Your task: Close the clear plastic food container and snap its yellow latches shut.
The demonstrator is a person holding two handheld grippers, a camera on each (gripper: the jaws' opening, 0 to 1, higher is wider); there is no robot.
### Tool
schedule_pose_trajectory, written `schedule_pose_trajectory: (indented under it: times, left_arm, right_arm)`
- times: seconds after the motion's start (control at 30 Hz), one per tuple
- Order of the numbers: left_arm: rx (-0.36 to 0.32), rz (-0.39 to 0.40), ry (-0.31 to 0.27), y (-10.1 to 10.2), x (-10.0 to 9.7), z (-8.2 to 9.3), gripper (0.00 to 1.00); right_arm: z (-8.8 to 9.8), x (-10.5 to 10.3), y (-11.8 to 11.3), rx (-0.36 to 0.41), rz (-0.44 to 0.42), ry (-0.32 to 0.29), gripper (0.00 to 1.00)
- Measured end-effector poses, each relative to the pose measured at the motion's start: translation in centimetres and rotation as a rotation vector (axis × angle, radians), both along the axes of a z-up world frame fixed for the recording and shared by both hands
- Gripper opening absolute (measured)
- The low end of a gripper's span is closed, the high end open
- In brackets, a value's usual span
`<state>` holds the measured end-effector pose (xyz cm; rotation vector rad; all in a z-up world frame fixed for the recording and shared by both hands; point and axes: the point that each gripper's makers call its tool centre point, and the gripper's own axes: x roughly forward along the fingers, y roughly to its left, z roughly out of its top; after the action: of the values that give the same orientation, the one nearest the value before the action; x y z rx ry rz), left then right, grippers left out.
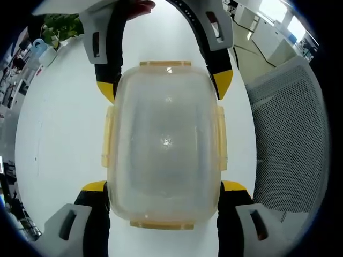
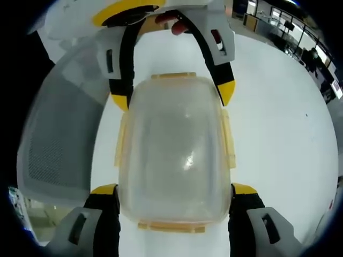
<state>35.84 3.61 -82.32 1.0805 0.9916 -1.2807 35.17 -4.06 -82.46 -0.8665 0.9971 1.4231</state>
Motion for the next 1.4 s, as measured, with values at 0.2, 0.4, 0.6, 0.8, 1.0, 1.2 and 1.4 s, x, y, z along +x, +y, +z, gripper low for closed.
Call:
schedule_pose_trajectory:
  times: [0.2,0.4,0.6,0.8,1.0,1.2,1.4]
  left_arm:
    - [0.007,0.003,0.001,0.3,-0.1,0.0,0.83]
    - [0.011,0.006,0.002,1.0,-0.3,0.0,0.83]
    - [0.013,0.010,0.003,1.9,-0.6,0.0,0.83]
    - [0.016,0.005,0.005,2.9,-0.6,-0.1,0.83]
    - [0.022,-0.001,0.007,3.6,-0.6,-0.1,0.83]
    - [0.022,-0.005,0.007,4.1,-0.4,-0.2,0.83]
    - [0.017,-0.008,0.008,4.5,-0.5,-0.2,0.83]
  right_arm:
    - [-0.1,0.0,0.2,-0.002,0.003,-0.001,0.84]
    - [-0.1,-0.2,0.9,-0.005,0.006,-0.001,0.84]
    - [-0.1,-0.4,1.8,-0.002,0.008,-0.001,0.84]
    - [0.0,-0.7,2.8,0.000,0.004,0.001,0.84]
    - [0.0,-0.6,3.4,0.004,-0.001,0.002,0.84]
    - [-0.1,-0.5,4.0,0.001,-0.006,0.000,0.84]
    - [-0.1,-0.5,4.4,-0.004,-0.012,-0.001,0.84]
